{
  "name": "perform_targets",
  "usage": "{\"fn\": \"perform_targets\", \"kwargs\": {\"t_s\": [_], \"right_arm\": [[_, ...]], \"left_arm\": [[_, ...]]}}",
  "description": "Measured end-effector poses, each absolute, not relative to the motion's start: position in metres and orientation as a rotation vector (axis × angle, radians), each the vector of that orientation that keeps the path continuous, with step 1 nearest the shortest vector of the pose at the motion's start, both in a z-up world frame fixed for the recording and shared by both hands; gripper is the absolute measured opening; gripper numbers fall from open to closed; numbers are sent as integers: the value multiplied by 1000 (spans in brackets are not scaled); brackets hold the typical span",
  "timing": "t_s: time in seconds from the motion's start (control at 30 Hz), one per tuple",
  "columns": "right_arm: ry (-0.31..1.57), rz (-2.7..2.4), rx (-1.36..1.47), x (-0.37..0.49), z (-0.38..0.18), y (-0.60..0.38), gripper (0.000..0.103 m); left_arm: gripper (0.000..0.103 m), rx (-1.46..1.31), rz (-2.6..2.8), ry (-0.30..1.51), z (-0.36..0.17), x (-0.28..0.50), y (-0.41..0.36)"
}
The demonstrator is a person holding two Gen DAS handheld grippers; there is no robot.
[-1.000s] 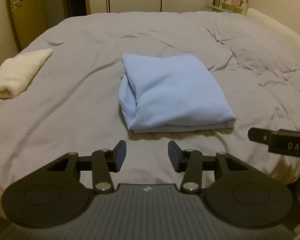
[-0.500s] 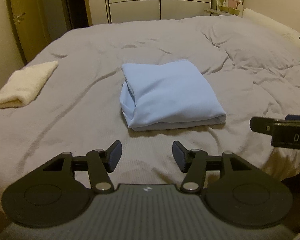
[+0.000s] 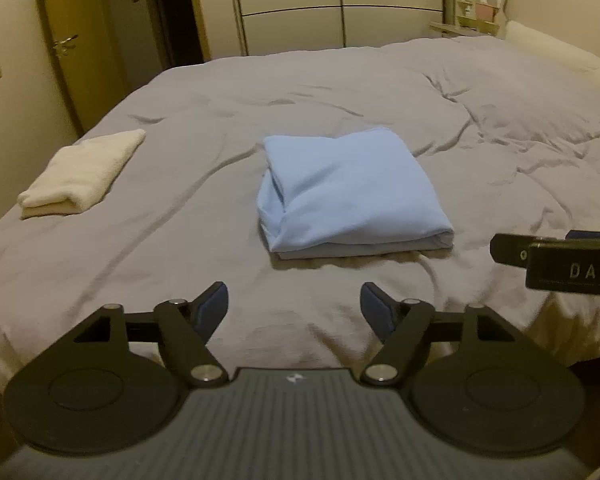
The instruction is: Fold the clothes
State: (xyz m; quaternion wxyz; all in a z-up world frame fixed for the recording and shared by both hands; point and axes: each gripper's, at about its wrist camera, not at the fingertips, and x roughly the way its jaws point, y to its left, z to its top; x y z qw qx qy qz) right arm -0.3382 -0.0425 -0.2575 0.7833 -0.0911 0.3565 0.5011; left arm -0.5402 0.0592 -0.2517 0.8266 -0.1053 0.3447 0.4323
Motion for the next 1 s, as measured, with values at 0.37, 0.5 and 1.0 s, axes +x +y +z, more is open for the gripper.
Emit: {"fn": "perform_targets", "kwargs": {"t_s": [0.37, 0.5, 1.0], "right_arm": [[791, 1144, -243, -345, -269, -28, 101], [797, 1147, -252, -347, -274, -24, 101], [799, 1054, -273, -350, -282, -5, 101]], "left_arm": [[88, -215, 995, 750, -254, -546, 58], [94, -215, 998, 763, -257, -548, 59], [98, -281, 921, 792, -277, -551, 92]]}}
